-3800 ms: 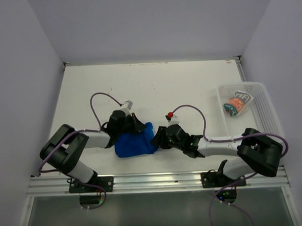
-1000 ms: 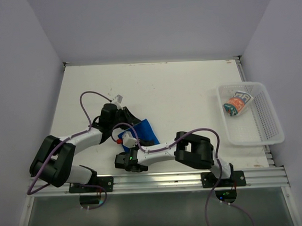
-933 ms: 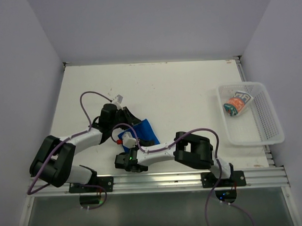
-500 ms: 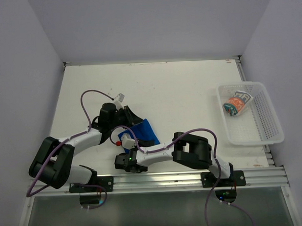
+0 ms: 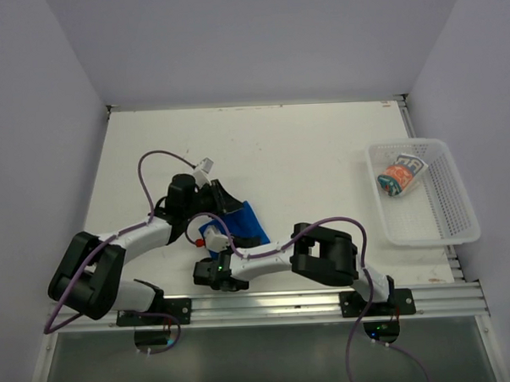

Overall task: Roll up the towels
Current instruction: Roll the towel

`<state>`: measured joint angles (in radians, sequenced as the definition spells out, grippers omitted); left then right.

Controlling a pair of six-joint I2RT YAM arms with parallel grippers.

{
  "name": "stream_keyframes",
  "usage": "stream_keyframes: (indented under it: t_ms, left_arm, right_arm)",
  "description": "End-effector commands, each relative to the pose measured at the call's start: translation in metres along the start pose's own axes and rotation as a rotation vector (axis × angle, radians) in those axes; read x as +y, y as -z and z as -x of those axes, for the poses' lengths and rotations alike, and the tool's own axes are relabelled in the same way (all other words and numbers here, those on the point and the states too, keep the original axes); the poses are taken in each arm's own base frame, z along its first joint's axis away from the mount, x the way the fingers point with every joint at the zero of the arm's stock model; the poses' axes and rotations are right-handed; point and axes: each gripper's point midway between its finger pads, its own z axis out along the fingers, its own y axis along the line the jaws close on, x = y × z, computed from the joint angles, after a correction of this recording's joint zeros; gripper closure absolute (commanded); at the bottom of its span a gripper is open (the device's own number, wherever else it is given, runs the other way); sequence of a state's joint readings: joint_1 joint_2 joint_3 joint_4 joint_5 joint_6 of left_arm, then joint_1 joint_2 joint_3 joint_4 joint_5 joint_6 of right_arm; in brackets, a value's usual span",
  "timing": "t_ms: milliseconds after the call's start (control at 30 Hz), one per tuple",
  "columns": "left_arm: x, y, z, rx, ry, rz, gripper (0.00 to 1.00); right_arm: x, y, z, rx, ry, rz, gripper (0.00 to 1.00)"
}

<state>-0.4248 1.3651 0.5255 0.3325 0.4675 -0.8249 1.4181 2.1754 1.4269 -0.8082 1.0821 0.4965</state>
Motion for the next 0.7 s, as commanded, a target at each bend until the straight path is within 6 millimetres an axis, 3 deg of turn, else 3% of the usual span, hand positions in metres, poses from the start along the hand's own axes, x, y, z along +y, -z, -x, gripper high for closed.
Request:
stream_keyframes:
  t_ms: [0,167,333,600,667]
  left_arm:
    - [-0.033,-0.002,0.011,-0.001,-0.100,-0.162,0.78]
    - [-0.021,-0.011,0.000,0.056,-0.108,-0.140,0.80]
    - [0.010,-0.029,-0.014,0.116,-0.105,-0.076,0.81]
    - [0.054,-0.043,-0.018,0.100,-0.080,0.087,0.87]
    - [0.061,-0.043,-0.020,0.097,-0.058,0.114,0.89]
  right_arm:
    - [0.029,-0.010,0.000,0.035,-0.091,0.094,1.00]
    - [0.028,-0.012,-0.001,0.042,-0.095,0.094,1.00]
    - [0.028,-0.013,0.000,0.046,-0.110,0.104,1.00]
    - [0.021,-0.011,0.003,0.038,-0.137,0.114,1.00]
    - [0.015,-0.006,0.009,0.024,-0.172,0.126,0.91]
